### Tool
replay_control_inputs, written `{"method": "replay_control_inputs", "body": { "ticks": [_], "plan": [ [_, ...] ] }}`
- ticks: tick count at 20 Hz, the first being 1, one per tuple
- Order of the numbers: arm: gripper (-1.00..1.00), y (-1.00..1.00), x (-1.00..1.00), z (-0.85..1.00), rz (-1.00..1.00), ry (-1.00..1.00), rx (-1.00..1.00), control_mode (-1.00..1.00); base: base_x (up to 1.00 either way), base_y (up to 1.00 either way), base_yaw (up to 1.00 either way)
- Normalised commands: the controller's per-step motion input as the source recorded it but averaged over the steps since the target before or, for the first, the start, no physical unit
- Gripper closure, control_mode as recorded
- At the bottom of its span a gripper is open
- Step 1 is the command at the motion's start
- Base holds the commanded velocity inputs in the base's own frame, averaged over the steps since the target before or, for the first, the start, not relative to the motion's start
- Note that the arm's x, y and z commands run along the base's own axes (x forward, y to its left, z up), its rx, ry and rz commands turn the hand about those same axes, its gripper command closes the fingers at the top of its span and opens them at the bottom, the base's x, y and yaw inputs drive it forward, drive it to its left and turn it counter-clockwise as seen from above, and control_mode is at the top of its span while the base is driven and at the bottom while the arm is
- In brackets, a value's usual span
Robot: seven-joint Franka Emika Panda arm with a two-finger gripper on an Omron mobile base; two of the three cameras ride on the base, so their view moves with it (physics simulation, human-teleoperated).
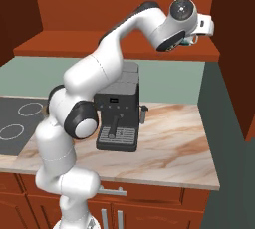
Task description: There is a tray on the dining counter. Grab the cup, mug, and pitcher and place them on the tray. The pitcher may be placed next to the tray if it cannot fit the tray.
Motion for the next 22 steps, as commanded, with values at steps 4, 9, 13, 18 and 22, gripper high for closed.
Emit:
{"method": "replay_control_inputs", "body": {
  "ticks": [4,9,13,18,22],
  "plan": [
    [-1.0,-0.02,0.05,0.0,0.0,0.0,0.0,-1.0,0.0,0.0,0.0],
    [-1.0,-0.05,0.07,0.0,0.0,0.0,0.0,-1.0,0.0,0.0,0.0],
    [-1.0,-0.04,0.13,-0.03,0.0,0.0,0.0,-1.0,0.0,0.0,0.0],
    [-1.0,-0.03,0.12,-0.08,0.0,0.0,0.0,-1.0,0.0,0.0,0.0],
    [-1.0,-0.07,0.06,0.0,0.0,0.0,0.0,-1.0,0.0,0.0,0.0]
  ]
}}
